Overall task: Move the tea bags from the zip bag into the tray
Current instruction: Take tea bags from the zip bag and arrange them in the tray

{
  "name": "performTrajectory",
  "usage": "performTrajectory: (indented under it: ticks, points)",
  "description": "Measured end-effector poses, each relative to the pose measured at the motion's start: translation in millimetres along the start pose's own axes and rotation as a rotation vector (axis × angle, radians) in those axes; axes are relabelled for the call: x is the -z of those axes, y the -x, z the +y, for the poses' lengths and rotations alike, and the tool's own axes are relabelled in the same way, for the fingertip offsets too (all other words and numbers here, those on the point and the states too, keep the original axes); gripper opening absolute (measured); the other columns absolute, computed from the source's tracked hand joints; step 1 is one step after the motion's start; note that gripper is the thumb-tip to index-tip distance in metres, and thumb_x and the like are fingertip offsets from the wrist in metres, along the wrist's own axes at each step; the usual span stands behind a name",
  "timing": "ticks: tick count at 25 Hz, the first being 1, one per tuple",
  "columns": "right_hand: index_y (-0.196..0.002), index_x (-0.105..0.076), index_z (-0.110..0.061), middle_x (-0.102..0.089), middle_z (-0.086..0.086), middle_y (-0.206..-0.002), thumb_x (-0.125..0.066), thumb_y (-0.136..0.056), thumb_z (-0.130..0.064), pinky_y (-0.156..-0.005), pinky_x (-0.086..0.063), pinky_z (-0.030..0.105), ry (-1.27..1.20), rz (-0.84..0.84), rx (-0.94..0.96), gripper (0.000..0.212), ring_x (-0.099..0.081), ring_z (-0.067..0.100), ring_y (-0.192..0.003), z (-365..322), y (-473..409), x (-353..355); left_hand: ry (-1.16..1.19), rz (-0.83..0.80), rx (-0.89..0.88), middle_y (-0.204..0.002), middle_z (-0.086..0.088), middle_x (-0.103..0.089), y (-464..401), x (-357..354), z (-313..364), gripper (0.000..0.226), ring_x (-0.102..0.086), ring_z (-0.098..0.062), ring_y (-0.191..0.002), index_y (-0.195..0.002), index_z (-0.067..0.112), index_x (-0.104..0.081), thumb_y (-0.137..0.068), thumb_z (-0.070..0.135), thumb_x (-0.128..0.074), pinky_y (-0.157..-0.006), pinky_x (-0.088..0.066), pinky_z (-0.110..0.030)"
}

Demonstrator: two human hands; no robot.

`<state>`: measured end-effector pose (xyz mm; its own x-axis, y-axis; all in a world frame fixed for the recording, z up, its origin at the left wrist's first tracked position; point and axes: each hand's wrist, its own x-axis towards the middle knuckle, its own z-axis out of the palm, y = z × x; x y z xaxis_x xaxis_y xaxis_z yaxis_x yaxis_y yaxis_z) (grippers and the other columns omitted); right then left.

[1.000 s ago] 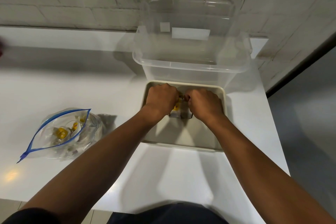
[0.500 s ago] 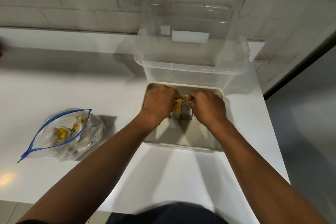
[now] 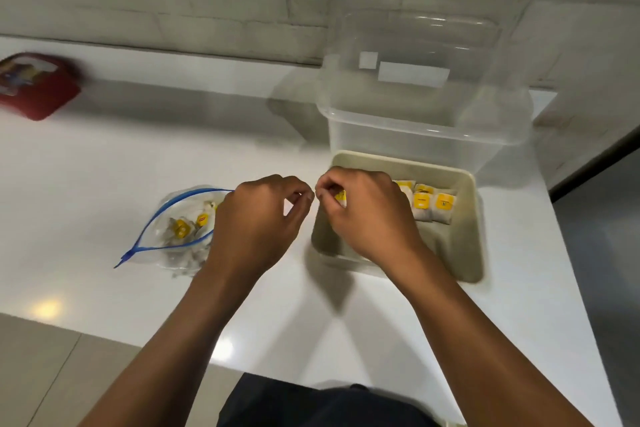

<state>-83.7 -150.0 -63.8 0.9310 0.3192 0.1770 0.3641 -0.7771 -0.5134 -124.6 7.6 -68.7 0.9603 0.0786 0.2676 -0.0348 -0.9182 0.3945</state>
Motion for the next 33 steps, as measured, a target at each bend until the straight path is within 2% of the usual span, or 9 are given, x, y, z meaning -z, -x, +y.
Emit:
performTrajectory:
  ticks: [5,9,12,14,17,21,24,28,33]
  points:
    - [-0.091,-0.066,-0.03,-0.07,-0.011,-0.09,-0.054,-0.092,-0.033,-0.07,-0.051,0.035,-0.056,-0.095,0.177,0.012,-0.061,0.015,-0.082,-65.2,-11.4,-39.1,-0.095,0.093,0.097,-0.073,0.01,-0.068,27.4,33.0,-61.3,0.015,-0.058,-0.014,-0.06,-0.083,0.03,-0.069,-0.091,0.033,-0.057,-0.054,-0.047,-0.03]
    - [-0.094,-0.069,-0.021,-0.068,-0.003,-0.091,-0.055,-0.093,-0.019,-0.076,-0.049,0.036,-0.171,-0.233,0.256,0.015,-0.06,0.019,-0.082,-114.2,-21.3,-84.9,-0.074,0.104,0.203,-0.078,0.005,-0.067,47.5,54.7,-116.8,0.014,-0.062,-0.02,-0.069,-0.083,0.025,-0.069,-0.091,0.017,-0.06,-0.06,-0.05,-0.037]
    - [-0.096,-0.067,-0.012,-0.065,0.008,-0.1,-0.05,-0.092,-0.007,-0.07,-0.042,0.032,0.024,-0.428,0.291,0.018,-0.062,0.028,-0.092,-138.0,-28.0,-125.7,-0.215,-0.108,0.263,-0.09,-0.001,-0.069,46.9,46.3,-143.2,0.019,-0.064,-0.025,-0.079,-0.095,0.022,-0.07,-0.093,0.015,-0.052,-0.065,-0.047,-0.033]
    - [-0.098,-0.066,-0.007,-0.064,0.013,-0.104,-0.051,-0.09,-0.005,-0.066,-0.037,0.03,0.15,-0.531,0.202,0.017,-0.063,0.032,-0.095,-143.6,-31.6,-144.0,-0.291,-0.305,0.297,-0.099,-0.004,-0.069,46.3,33.5,-145.7,0.022,-0.065,-0.026,-0.086,-0.103,0.02,-0.067,-0.094,0.014,-0.048,-0.066,-0.042,-0.03]
    - [-0.106,-0.065,-0.007,-0.066,0.011,-0.112,-0.055,-0.088,-0.005,-0.069,-0.041,0.032,0.253,-0.509,0.043,0.021,-0.063,0.03,-0.103,-143.3,-29.3,-161.8,-0.245,-0.415,0.297,-0.114,-0.003,-0.064,49.1,16.6,-147.1,0.028,-0.064,-0.026,-0.094,-0.118,0.017,-0.058,-0.093,0.011,-0.048,-0.068,-0.041,-0.029]
    - [-0.113,-0.064,-0.01,-0.065,0.009,-0.119,-0.051,-0.092,-0.005,-0.08,-0.046,0.033,0.364,-0.48,0.002,0.026,-0.059,0.027,-0.113,-144.6,-23.8,-176.3,-0.317,-0.509,0.252,-0.129,-0.001,-0.059,49.3,6.4,-152.9,0.048,-0.063,-0.026,-0.105,-0.14,0.017,-0.041,-0.093,0.012,-0.049,-0.075,-0.044,-0.03]
    - [-0.108,-0.068,-0.013,-0.068,0.008,-0.113,-0.054,-0.088,-0.004,-0.071,-0.042,0.032,0.376,-0.432,-0.017,0.025,-0.063,0.027,-0.107,-150.0,-23.5,-176.9,-0.327,-0.53,0.227,-0.116,-0.003,-0.065,43.5,11.5,-159.2,0.036,-0.065,-0.026,-0.101,-0.127,0.015,-0.053,-0.092,0.008,-0.05,-0.069,-0.04,-0.028]
    - [-0.091,-0.067,-0.013,-0.069,0.008,-0.099,-0.056,-0.084,-0.006,-0.063,-0.037,0.029,0.319,-0.411,-0.049,0.014,-0.066,0.029,-0.093,-155.2,-25.4,-169.4,-0.187,-0.46,0.21,-0.102,-0.002,-0.068,40.4,23.0,-172.3,0.021,-0.063,-0.025,-0.089,-0.104,0.021,-0.063,-0.089,0.013,-0.049,-0.064,-0.036,-0.027]
    - [-0.086,-0.074,-0.019,-0.07,-0.001,-0.086,-0.064,-0.08,-0.013,-0.07,-0.051,0.025,-0.123,-0.346,-0.17,0.014,-0.063,0.017,-0.084,-145.0,-26.2,-147.7,0.133,-0.425,0.249,-0.079,0.003,-0.063,43.9,32.6,-187.0,0.01,-0.054,-0.022,-0.077,-0.09,0.026,-0.062,-0.093,0.025,-0.052,-0.061,-0.04,-0.03]
